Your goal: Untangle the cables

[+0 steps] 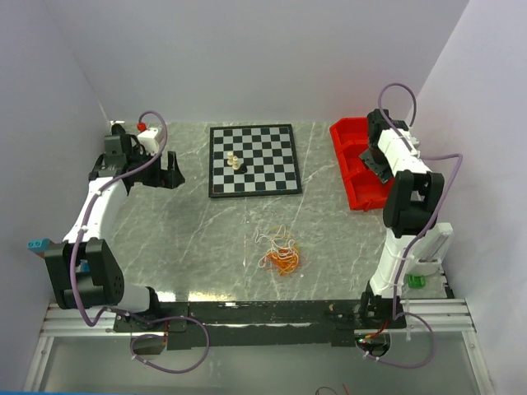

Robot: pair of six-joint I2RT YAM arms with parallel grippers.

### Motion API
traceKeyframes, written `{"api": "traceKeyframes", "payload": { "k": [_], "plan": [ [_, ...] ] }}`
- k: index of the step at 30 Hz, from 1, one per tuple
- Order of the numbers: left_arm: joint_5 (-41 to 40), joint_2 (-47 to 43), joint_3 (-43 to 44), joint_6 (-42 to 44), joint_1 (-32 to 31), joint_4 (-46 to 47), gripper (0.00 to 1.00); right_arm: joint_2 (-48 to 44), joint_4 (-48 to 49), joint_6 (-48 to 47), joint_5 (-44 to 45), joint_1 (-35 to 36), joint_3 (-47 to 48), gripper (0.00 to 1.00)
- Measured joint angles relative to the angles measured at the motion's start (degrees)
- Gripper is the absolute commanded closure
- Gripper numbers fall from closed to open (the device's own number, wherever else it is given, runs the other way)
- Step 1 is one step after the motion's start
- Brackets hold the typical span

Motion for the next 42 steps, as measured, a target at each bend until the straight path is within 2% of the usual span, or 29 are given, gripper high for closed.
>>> {"api": "traceKeyframes", "payload": {
  "k": [9, 11, 17, 23, 25, 33, 38, 42],
  "plan": [
    [0.72, -0.07, -0.81, 1.51, 0.02, 0.72, 0.03, 5.6, 0.83, 1.25, -3.54, 0.0, 4.98, 0.17],
    [0.9, -0.07, -1.27, 1.7, 0.02, 0.87, 0.03, 6.16, 1.31, 1.25, -4.17, 0.0, 4.98, 0.21],
    [0.94, -0.07, -2.29, 1.9, 0.02, 1.25, 0.03, 9.11, 1.73, 1.03, -5.22, -0.02, 7.63, 0.54],
    [1.14, -0.07, -2.29, 2.21, 0.02, 1.38, 0.03, 9.57, 3.3, 1.51, -5.84, -0.31, 7.28, 0.91],
    [1.44, -0.07, -2.29, 2.19, 0.0, 1.38, 0.03, 9.18, 4.42, 0.94, -5.9, -0.22, 6.47, 1.0],
    [2.4, -0.04, -2.29, 2.1, 0.0, 1.38, 0.04, 6.56, 7.61, 0.5, -5.7, 0.04, 2.51, 1.0],
    [2.56, -0.15, -2.32, 2.1, 0.02, 1.27, 0.03, 0.31, 7.74, 0.11, -6.95, 0.48, -4.2, 1.0],
    [2.49, -1.25, -2.6, 2.14, 0.0, 0.74, 0.03, -8.28, 7.87, -0.26, -8.2, 0.92, -9.27, 1.0]
  ]
}}
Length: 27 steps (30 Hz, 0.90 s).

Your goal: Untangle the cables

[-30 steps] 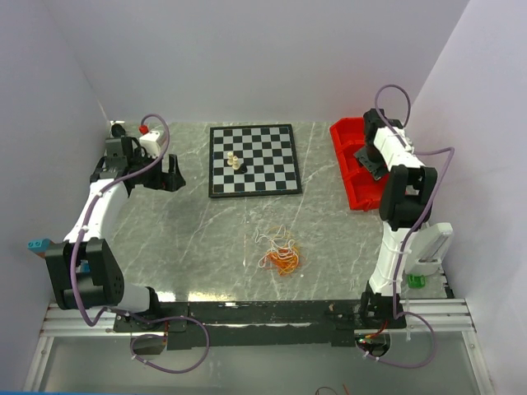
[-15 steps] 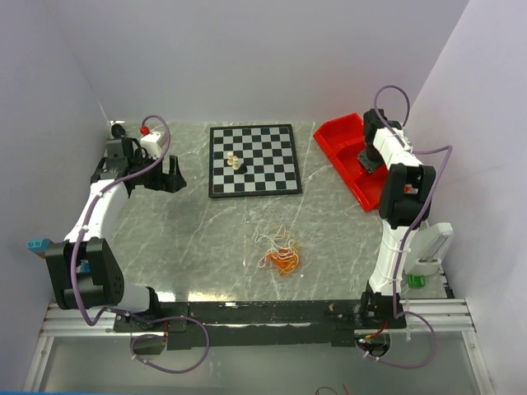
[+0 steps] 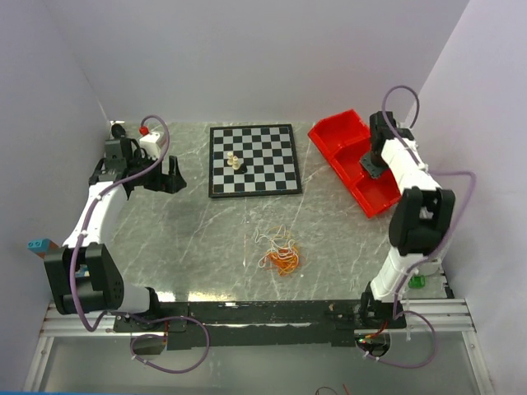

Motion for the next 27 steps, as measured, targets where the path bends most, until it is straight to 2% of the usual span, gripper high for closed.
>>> {"api": "traceKeyframes", "payload": {
  "k": [6, 11, 17, 20, 27],
  "plan": [
    [-0.15, -2.27, 0.0, 0.0, 0.0, -0.72, 0.03, -13.73, 4.11, -2.6, -2.16, 2.08, -5.4, 1.0],
    [-1.07, -3.17, -0.04, -0.37, 0.0, -0.66, 0.03, -21.33, 11.21, -9.29, -4.39, 10.36, -13.73, 1.0],
    [-1.53, -4.24, -0.07, -0.96, 0.0, -0.68, 0.04, -24.87, 19.15, -19.67, -9.7, 21.46, -24.85, 1.0],
    [-1.66, -4.26, -0.09, -0.96, 0.0, -0.76, 0.03, -28.33, 21.73, -24.06, -14.56, 23.06, -30.51, 1.0],
    [-1.84, -4.31, -0.07, -0.94, 0.02, -0.98, 0.03, -29.29, 27.02, -30.64, -19.82, 25.7, -31.08, 1.0]
  ]
}}
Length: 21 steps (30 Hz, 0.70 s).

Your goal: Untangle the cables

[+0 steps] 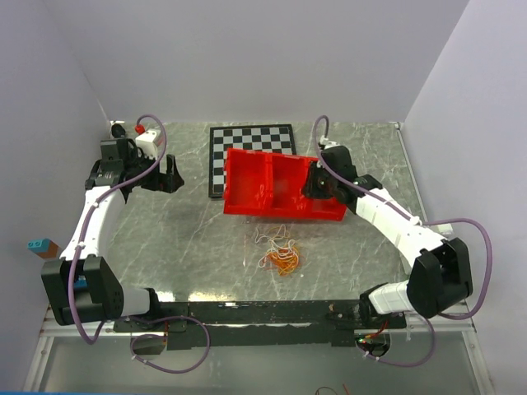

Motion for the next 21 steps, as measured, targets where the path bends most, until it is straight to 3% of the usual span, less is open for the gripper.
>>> {"api": "traceKeyframes", "payload": {
  "k": [8, 21],
  "plan": [
    [-0.44, -0.87, -0.02, 0.28, -0.02, -1.05, 0.03, 2.6, 2.62, -2.29, 2.8, 6.32, -0.59, 1.0],
    [-0.72, -1.51, -0.04, 0.5, -0.02, -1.22, 0.03, 2.62, 13.4, -3.72, 12.04, 11.45, -10.32, 1.0]
  ]
}}
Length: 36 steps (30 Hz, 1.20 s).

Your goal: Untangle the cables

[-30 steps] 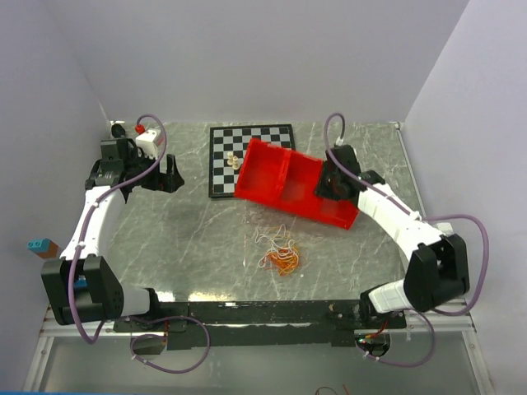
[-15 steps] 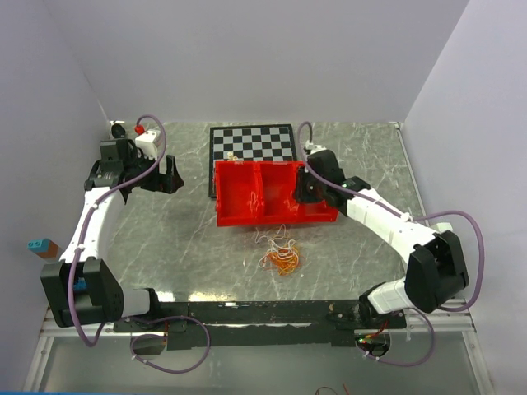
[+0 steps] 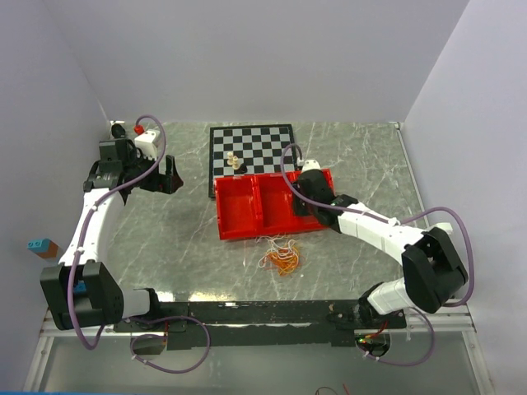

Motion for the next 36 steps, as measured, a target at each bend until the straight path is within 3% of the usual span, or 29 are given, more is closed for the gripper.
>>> {"api": "traceKeyframes", "payload": {
  "k": [23, 36],
  "plan": [
    [-1.07, -2.73, -0.02, 1.7, 0.0, -1.31, 0.03, -0.59, 1.4, 10.4, 10.27, 11.69, -5.86, 1.0],
    [-1.07, -5.35, -1.09, 3.61, 0.0, -1.97, 0.03, -9.16, -8.72, 22.62, 10.73, 17.46, -9.53, 1.0]
  ]
}}
